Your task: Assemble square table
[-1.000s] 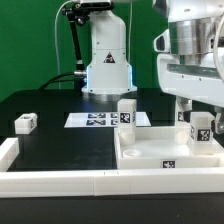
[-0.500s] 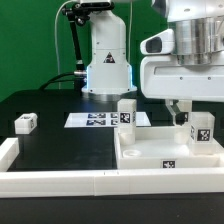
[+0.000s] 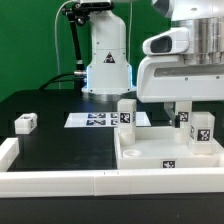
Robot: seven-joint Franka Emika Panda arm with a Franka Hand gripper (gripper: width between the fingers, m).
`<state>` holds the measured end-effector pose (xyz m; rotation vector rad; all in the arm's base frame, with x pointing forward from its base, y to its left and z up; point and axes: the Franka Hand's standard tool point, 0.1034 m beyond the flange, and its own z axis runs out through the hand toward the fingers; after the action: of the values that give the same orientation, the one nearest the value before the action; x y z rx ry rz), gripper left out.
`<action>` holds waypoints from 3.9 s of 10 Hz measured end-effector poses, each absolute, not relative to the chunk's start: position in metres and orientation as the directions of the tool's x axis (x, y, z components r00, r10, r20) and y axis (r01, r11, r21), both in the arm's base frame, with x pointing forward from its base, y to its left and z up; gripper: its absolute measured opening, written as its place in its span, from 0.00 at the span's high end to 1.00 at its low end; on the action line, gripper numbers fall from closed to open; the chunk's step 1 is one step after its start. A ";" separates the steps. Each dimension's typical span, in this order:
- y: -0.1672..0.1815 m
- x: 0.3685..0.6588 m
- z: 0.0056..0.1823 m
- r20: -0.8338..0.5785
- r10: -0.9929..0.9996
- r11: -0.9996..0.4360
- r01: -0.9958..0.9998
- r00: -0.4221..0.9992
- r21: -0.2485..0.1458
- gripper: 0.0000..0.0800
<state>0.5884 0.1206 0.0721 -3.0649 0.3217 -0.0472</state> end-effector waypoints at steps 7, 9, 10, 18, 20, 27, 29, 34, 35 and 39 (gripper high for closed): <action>0.119 0.589 0.072 0.032 0.034 -0.999 0.035 0.999 -0.039 0.43; 0.119 0.589 0.071 0.030 0.004 -0.999 0.005 1.000 -0.040 0.64; 0.119 0.589 0.071 0.030 -0.006 -0.999 -0.005 1.000 -0.041 0.64; 0.121 0.587 0.070 -0.013 -0.720 -0.691 -0.719 0.694 -0.072 0.64; 0.124 0.586 0.070 -0.028 -0.835 -0.547 -0.834 0.550 -0.069 0.64; 0.126 0.587 0.069 -0.077 -0.957 -0.276 -0.959 0.281 -0.066 0.54; 0.125 0.586 0.069 -0.075 -0.943 -0.320 -0.945 0.325 -0.066 0.22; 0.124 0.586 0.070 -0.036 -0.707 -0.702 -0.708 0.706 -0.076 0.19; 0.123 0.586 0.070 -0.027 -0.632 -0.772 -0.632 0.775 -0.074 0.19; 0.124 0.586 0.070 0.001 -0.370 -0.927 -0.369 0.929 -0.062 0.19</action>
Offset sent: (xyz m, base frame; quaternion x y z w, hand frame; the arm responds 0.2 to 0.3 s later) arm 0.0000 0.0000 0.0000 0.0000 0.0000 -0.0650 0.9979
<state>0.5856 0.1240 0.0697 -3.0251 0.5803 -0.0190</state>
